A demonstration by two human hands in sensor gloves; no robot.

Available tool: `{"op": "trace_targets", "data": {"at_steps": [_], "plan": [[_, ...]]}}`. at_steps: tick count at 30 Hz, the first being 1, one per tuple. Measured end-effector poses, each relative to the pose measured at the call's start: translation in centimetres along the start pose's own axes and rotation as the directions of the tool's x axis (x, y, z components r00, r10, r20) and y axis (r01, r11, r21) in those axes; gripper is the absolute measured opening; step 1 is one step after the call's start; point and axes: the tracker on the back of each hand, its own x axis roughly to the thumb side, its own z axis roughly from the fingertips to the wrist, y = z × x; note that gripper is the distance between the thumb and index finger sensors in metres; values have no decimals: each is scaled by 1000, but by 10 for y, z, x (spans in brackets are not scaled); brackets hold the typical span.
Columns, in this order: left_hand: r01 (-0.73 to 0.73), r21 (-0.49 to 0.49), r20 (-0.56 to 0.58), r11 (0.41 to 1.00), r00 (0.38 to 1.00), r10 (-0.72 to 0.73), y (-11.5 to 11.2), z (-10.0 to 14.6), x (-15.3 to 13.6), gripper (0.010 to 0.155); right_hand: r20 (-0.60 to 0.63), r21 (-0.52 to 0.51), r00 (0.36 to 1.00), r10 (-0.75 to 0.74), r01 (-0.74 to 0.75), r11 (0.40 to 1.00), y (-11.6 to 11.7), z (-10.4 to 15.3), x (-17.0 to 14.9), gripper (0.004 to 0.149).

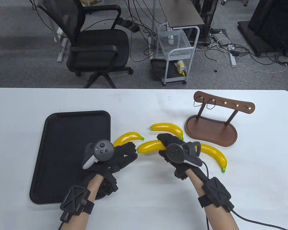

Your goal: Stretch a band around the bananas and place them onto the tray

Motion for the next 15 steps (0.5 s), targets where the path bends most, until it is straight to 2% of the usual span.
{"op": "trace_targets", "data": {"at_steps": [15], "plan": [[-76, -53, 11, 996, 997, 77, -6, -3, 1, 82, 88, -8, 996, 20, -19, 1000, 9, 2, 25, 69]]}}
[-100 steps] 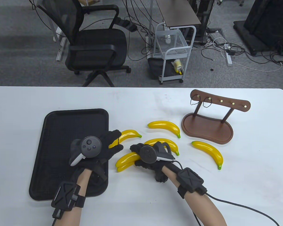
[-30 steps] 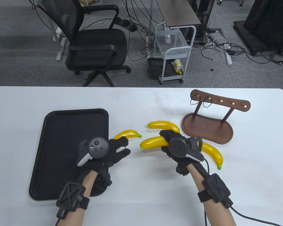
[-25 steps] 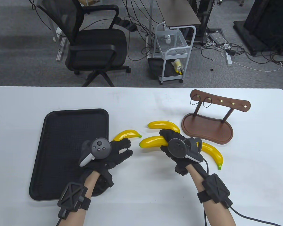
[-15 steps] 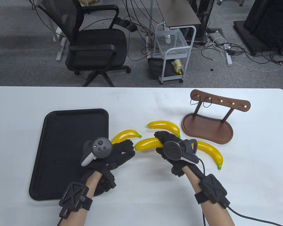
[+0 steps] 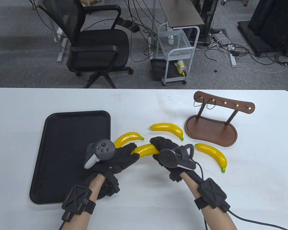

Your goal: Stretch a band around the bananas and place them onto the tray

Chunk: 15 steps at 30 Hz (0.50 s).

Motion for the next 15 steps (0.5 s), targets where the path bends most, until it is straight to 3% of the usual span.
{"op": "trace_targets", "data": {"at_steps": [15], "plan": [[-6, -84, -7, 996, 1000, 6, -5, -3, 0, 84, 121, -35, 990, 75, -72, 997, 3, 3, 28, 69]]}}
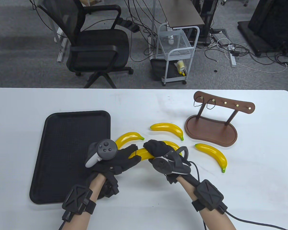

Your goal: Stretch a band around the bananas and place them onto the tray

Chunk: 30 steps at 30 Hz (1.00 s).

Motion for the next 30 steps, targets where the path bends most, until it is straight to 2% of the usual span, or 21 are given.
{"op": "trace_targets", "data": {"at_steps": [7, 15, 20, 26, 30], "plan": [[16, 71, -14, 997, 1000, -15, 2, 2, 0, 82, -21, -1, 999, -44, 44, 999, 3, 0, -1, 69], [27, 96, -8, 995, 1000, -26, 6, 4, 0, 80, -24, 17, 990, -136, 136, 991, -2, 1, -10, 72], [81, 130, -7, 988, 997, -81, 13, 9, 4, 80, -34, 30, 960, -279, 280, 960, -7, 0, -19, 75], [129, 156, 14, 979, 991, -133, 17, 12, 10, 80, -73, -5, 891, -448, 448, 894, -10, 2, -37, 78], [165, 178, 26, 970, 985, -173, 20, 14, 15, 79, -110, 44, 847, -520, 526, 849, -7, 2, -47, 83]]}}
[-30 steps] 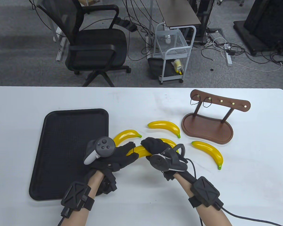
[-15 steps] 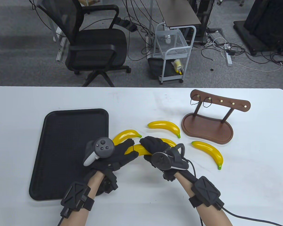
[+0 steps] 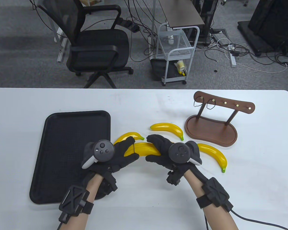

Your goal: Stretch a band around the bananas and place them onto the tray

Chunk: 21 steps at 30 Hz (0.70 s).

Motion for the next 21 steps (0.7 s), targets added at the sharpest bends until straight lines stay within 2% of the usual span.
{"op": "trace_targets", "data": {"at_steps": [5, 8, 14, 18, 21], "plan": [[11, 9, 26, 1000, 1000, -11, 2, 1, 3, 78, -35, 72, 978, -203, 205, 976, 4, -1, -13, 91], [3, 9, 36, 1000, 999, -3, 1, 1, 3, 79, -35, 83, 969, -245, 247, 965, 4, -1, -15, 94], [-2, 8, 51, 1000, 999, 1, 0, 0, 3, 78, -22, 68, 967, -256, 257, 964, 5, -1, -14, 95], [-28, 0, 47, 1000, 998, 28, -2, -1, 2, 78, 1, -24, 976, -219, 219, 975, 5, 0, -12, 88], [-35, -11, 45, 999, 998, 36, -3, -1, 2, 78, 3, -43, 979, -204, 204, 978, 5, 0, -11, 86]]}}
